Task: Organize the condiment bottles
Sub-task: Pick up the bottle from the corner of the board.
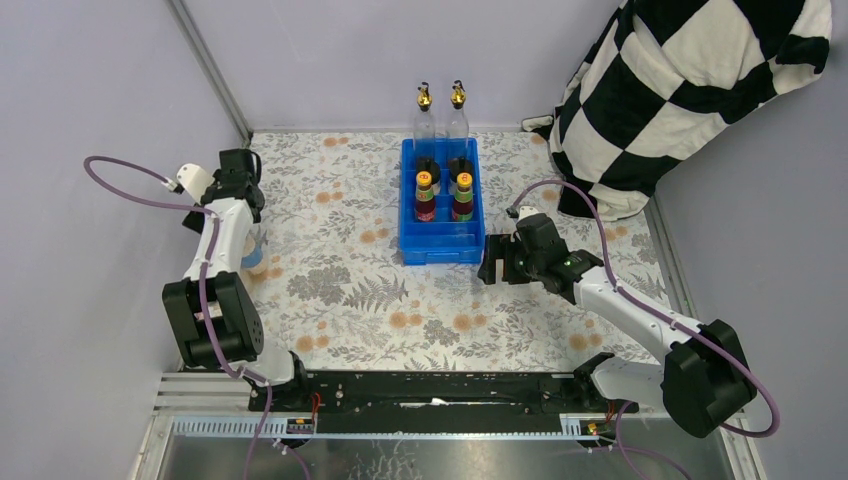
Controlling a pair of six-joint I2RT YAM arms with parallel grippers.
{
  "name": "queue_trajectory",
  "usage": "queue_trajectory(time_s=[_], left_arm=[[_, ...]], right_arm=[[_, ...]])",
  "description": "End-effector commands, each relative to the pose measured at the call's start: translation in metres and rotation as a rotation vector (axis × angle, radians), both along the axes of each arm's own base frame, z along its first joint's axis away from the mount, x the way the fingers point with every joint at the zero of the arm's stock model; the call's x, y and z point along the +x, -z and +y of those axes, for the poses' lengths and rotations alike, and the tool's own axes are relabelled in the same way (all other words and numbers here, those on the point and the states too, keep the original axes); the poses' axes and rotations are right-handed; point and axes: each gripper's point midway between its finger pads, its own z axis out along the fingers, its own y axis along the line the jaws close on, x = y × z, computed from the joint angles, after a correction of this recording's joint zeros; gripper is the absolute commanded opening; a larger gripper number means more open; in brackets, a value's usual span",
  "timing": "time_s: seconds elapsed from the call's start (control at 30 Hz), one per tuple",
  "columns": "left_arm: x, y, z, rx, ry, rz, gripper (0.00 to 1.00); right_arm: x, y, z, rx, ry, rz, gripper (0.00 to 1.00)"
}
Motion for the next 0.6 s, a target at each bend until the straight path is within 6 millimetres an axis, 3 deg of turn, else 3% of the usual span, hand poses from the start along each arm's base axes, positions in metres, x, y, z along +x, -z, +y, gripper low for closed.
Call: queue_trajectory(time_s=[0.0, 0.2, 0.57], left_arm=[[-0.011, 0.027, -0.001, -0.049, -0.035, 0.057, 0.99], [-0.013, 0.046, -0.012, -0.109, -0.012, 0.065, 0.99], [0.008, 0.052, -0.037, -0.107, 0.127, 0.078, 0.96]], right_arm=[[0.0, -0.002, 0.005, 0.021, -0.013, -0.01, 0.91], [0.0, -0.001, 0.005, 0.026, -0.013, -0.008, 0.91], [-0.002, 0.005, 0.006, 0.029, -0.015, 0.002, 0.91]])
